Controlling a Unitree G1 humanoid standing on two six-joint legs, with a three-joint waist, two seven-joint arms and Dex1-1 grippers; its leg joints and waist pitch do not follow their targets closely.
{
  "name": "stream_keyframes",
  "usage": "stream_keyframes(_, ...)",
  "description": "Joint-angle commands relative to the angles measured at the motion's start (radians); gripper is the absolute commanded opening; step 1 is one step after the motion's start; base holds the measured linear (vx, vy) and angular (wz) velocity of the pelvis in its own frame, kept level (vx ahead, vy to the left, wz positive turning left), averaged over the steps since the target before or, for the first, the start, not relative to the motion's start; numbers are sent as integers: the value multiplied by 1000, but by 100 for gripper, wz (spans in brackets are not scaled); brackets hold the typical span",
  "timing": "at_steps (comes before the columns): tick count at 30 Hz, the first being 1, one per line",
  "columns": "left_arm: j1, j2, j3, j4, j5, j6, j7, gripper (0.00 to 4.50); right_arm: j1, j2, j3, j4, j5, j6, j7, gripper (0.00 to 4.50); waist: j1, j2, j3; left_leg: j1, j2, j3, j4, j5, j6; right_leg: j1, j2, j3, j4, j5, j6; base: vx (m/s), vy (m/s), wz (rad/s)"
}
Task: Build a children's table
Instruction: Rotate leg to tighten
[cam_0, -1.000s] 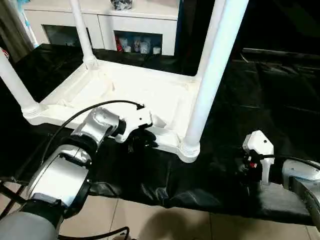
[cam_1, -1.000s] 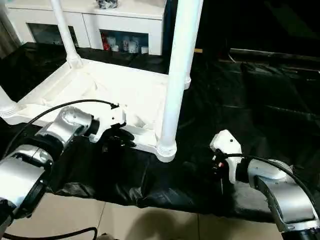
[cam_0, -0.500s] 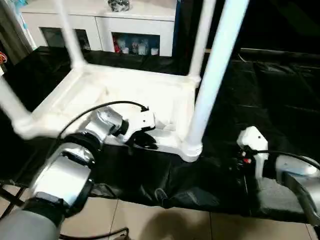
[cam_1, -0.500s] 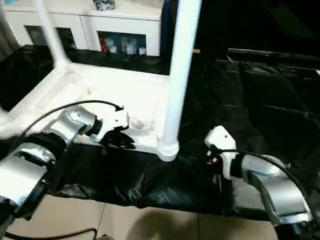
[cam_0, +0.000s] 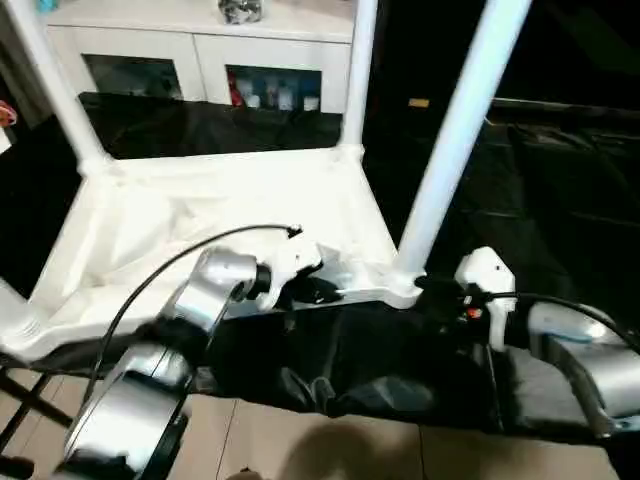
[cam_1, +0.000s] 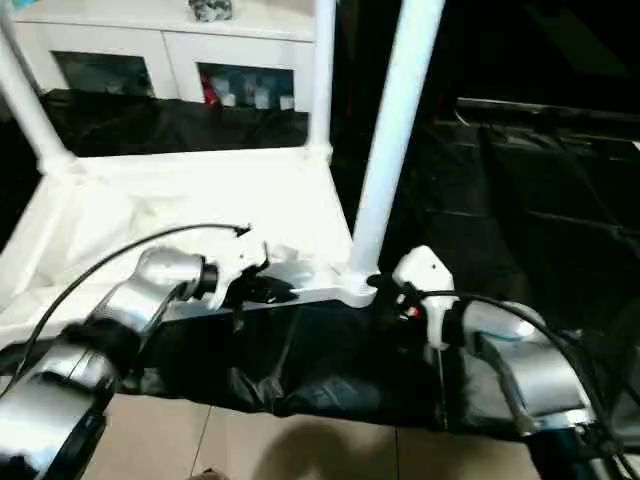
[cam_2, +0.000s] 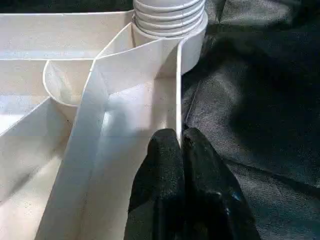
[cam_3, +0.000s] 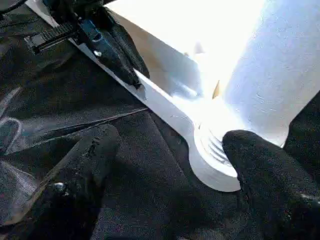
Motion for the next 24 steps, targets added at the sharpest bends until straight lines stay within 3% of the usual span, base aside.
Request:
stream_keyframes(1, 50, 13, -58, -3, 39, 33, -35, 0, -14, -15, 15, 13, -35, -11, -31, 426, 5, -12, -52, 1, 90, -43, -91, -184, 48, 45, -117, 62, -89, -366, -186, 0, 0, 0)
stream_keyframes(2, 50, 13, -58, -3, 39, 33, -35, 0, -14, -15, 15, 13, -35, -11, -31, 435, 4, -12, -53, 0, 90, -44, -91, -185, 48, 46, -118, 63, -89, -365, -186, 0, 0, 0)
stream_keyframes(3, 68, 27, -62, -43, 37, 50, -39, 0, -17, -21, 30, 29, -83, -28, -66, 443, 1, -7, -52, 1, 91, -44, -92, -187, 42, 44, -117, 63, -88, -359, -187, 0, 0, 0)
stream_keyframes(5, 91, 35, -61, -108, 19, 80, -52, 0, -20, -15, 29, 41, -90, -37, -72, 448, -5, -17, -52, 0, 89, -43, -92, -188, 38, 44, -117, 64, -89, -369, -188, 0, 0, 0)
stream_keyframes(10, 105, 57, -64, -145, 13, 109, -77, 0, -39, 17, 30, 92, -125, -54, -136, 448, -9, -14, -55, -2, 87, -40, -89, -151, 52, 43, -114, 64, -81, -300, -208, 0, 0, 0)
stream_keyframes(11, 109, 63, -68, -163, 6, 129, -98, 0, -51, 30, 19, 109, -128, -58, -167, 448, -8, -19, -55, -1, 89, -40, -90, -142, 53, 44, -116, 65, -77, -286, -211, 0, 0, 0)
stream_keyframes(17, 109, 73, -72, -185, 1, 131, -106, 0, -78, 80, 2, 137, -75, -79, -146, 448, -12, -13, -57, -2, 88, -38, -88, -125, 65, 46, -114, 65, -73, -224, -229, 0, 0, 0)
stream_keyframes(19, 111, 75, -71, -201, -6, 140, -111, 0, -116, 110, 11, 195, -79, -112, -140, 448, -16, -11, -55, -3, 87, -38, -89, -143, 54, 45, -115, 64, -76, -250, -237, 0, 0, 0)
stream_keyframes(24, 101, 64, -59, -206, -24, 150, -98, 0, -191, 144, 50, 302, -111, -149, -130, 390, -15, -11, -57, 1, 89, -36, -89, -133, 48, 45, -113, 65, -71, -216, -249, 0, 0, 0)
